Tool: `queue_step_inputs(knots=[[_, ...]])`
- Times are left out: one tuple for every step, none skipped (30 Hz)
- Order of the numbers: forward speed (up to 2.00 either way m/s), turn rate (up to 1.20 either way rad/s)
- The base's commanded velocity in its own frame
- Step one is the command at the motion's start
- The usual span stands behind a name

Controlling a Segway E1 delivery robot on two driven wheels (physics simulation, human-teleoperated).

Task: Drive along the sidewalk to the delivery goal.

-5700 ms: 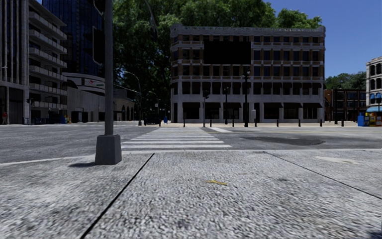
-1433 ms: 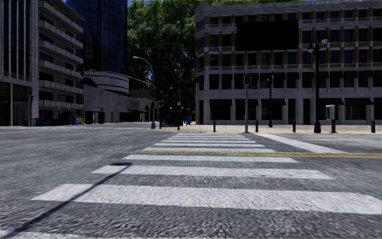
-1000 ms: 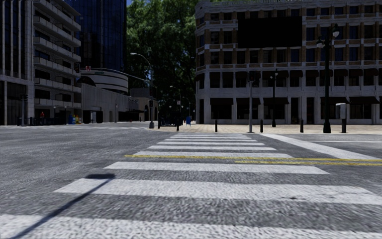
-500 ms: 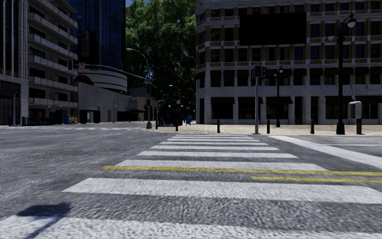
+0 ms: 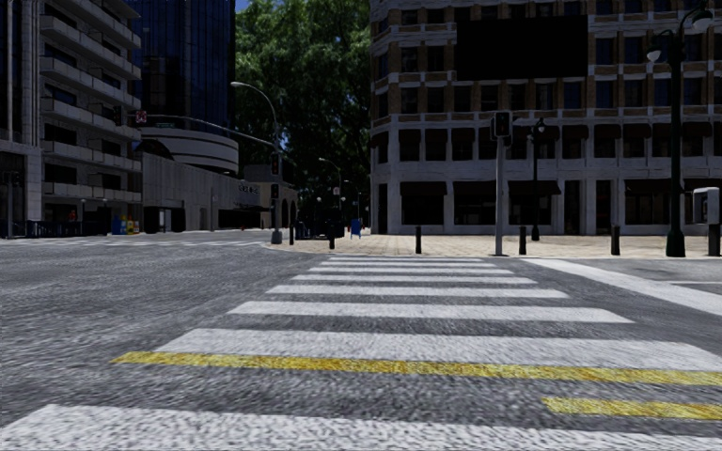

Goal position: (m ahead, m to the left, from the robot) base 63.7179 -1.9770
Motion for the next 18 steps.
queue_step_inputs(knots=[[2.0, 0.0], [2.0, 0.0], [2.0, 0.0], [2.0, 0.0], [2.0, 0.0], [2.0, 0.0], [2.0, 0.0], [2.0, 0.0], [2.0, 0.0], [2.0, 0.0], [2.0, 0.0], [2.0, 0.0], [2.0, 0.0], [2.0, -0.05], [2.0, -0.2], [2.0, -0.2], [2.0, -0.26], [2.0, -0.27]])
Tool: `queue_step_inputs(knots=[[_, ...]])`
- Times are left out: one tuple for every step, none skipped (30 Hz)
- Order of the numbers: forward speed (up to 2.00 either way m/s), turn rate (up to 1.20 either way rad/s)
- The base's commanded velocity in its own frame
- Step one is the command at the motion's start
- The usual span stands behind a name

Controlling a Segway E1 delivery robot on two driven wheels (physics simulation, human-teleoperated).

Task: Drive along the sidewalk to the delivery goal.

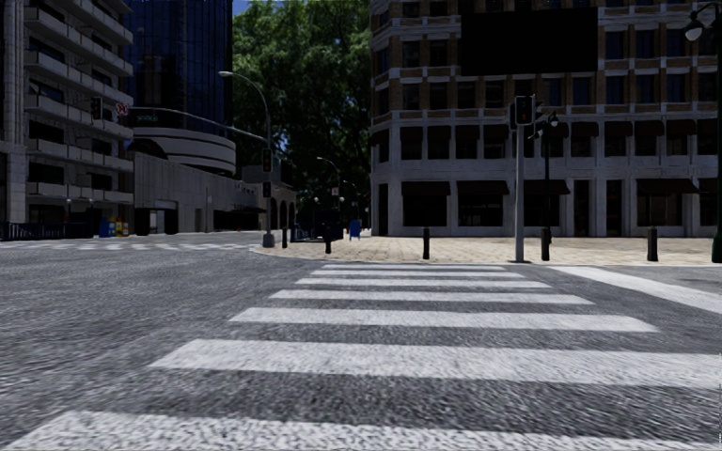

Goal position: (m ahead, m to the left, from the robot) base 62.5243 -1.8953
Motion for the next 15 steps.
queue_step_inputs(knots=[[2.0, -0.27], [2.0, -0.27], [2.0, -0.27], [2.0, -0.27], [2.0, -0.23], [2.0, -0.19], [2.0, -0.19], [2.0, -0.19], [2.0, -0.18], [2.0, -0.18], [2.0, -0.11], [2.0, -0.08], [2.0, -0.08], [2.0, -0.08], [2.0, -0.08]])
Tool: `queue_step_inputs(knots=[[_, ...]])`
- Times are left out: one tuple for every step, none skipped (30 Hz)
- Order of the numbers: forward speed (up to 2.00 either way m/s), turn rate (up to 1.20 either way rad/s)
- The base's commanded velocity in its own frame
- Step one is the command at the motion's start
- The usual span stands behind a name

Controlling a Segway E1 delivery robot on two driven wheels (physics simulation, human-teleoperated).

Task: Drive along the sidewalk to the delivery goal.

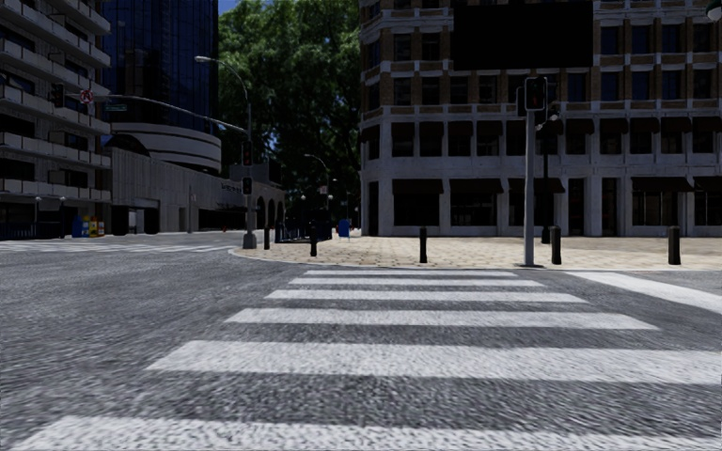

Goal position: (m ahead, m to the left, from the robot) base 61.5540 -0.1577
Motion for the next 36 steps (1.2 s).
queue_step_inputs(knots=[[2.0, -0.08], [2.0, -0.07], [2.0, -0.07], [2.0, -0.07], [2.0, -0.07], [2.0, -0.07], [2.0, -0.07], [2.0, -0.06], [2.0, -0.06], [2.0, -0.06], [2.0, -0.06], [2.0, -0.06], [2.0, -0.06], [2.0, -0.06], [2.0, -0.06], [2.0, -0.06], [2.0, -0.06], [2.0, -0.15], [2.0, -0.24], [1.88, -0.28], [1.87, -0.28], [1.86, -0.28], [1.86, -0.28], [1.86, -0.28], [1.86, -0.28], [1.86, -0.28], [1.86, -0.24], [1.86, -0.22], [1.86, -0.22], [1.86, -0.21], [1.86, -0.2], [1.86, -0.19], [1.86, -0.11], [1.86, 0.0], [1.86, 0.0], [1.86, 0.0]])
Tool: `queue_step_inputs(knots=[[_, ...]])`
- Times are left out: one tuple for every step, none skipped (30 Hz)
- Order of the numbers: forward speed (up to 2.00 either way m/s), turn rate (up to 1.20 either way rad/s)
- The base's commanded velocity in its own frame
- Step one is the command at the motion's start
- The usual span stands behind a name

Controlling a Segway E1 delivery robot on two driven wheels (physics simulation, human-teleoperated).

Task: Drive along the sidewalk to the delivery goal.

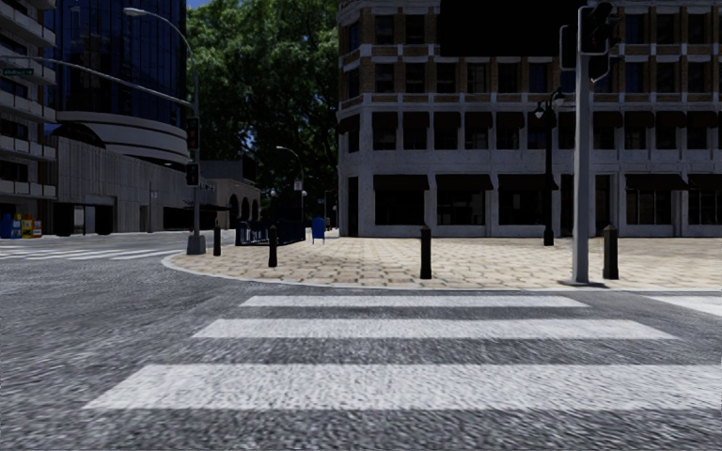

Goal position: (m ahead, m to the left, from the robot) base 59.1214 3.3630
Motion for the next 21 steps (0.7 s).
queue_step_inputs(knots=[[1.86, 0.0], [1.86, 0.0], [1.86, 0.0], [1.86, 0.0], [1.87, 0.0], [1.88, 0.0], [1.88, 0.0], [1.88, 0.0], [1.88, 0.0], [1.88, 0.0], [1.88, 0.0], [1.88, 0.0], [1.88, 0.0], [1.88, 0.0], [1.88, 0.17], [1.88, 0.23], [1.88, 0.25], [1.88, 0.25], [1.88, 0.25], [1.88, 0.17], [1.88, 0.09]])
